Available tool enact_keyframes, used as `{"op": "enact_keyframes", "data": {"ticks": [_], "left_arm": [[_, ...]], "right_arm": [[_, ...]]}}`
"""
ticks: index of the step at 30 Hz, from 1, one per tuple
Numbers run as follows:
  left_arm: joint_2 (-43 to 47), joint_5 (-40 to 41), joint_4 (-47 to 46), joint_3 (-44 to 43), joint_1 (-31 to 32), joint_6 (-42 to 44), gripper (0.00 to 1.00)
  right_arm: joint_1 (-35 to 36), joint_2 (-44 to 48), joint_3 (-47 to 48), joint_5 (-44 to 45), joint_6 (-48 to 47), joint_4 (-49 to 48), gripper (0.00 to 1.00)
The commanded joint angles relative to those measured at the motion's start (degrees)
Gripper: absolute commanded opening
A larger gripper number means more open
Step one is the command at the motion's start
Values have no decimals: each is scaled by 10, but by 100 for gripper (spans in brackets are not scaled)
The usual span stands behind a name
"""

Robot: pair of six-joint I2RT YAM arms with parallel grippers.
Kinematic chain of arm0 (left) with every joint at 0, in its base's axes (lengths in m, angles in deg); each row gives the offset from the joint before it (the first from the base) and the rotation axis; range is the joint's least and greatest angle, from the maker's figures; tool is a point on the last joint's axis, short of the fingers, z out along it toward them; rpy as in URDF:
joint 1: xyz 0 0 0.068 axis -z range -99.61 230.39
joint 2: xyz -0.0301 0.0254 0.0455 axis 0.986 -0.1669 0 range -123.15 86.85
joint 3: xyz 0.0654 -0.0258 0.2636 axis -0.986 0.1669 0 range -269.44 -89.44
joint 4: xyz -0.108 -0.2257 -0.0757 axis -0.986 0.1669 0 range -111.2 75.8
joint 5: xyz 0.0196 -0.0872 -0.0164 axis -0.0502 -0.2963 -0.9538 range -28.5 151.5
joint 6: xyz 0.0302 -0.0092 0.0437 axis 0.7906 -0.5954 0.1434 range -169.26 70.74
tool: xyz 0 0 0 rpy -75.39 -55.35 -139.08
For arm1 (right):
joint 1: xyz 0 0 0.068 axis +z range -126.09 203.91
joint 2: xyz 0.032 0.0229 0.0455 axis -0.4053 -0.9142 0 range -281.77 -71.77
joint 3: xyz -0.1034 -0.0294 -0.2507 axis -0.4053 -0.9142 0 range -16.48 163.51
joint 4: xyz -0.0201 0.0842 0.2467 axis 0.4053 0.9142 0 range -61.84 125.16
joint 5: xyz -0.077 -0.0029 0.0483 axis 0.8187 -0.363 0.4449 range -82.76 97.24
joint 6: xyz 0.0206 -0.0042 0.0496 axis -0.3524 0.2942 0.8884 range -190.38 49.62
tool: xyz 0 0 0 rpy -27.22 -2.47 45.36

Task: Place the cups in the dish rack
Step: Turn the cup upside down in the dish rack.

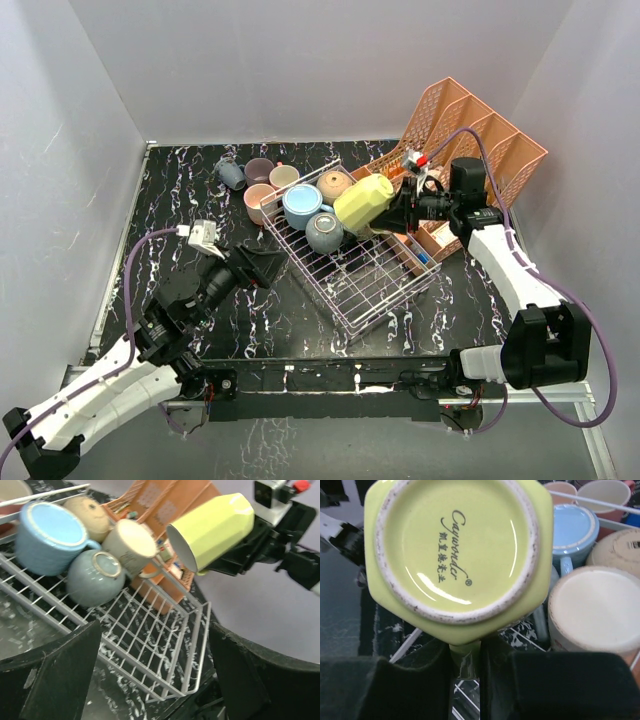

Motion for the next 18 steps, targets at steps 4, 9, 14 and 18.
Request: {"op": "enact_keyframes", "data": {"ticks": [4,9,14,18], "left_arm": [[41,85,131,-27,1,54,92],[47,98,147,-26,1,57,92],[48,105,152,-26,1,58,92],[49,110,155,-27,1,60,92]], "right_arm": [[0,41,29,103,-302,205,8],[0,46,13,149,-372,244,8],[1,47,-5,196,-396,247,8],[2,47,-16,213,-405,249,8]]}}
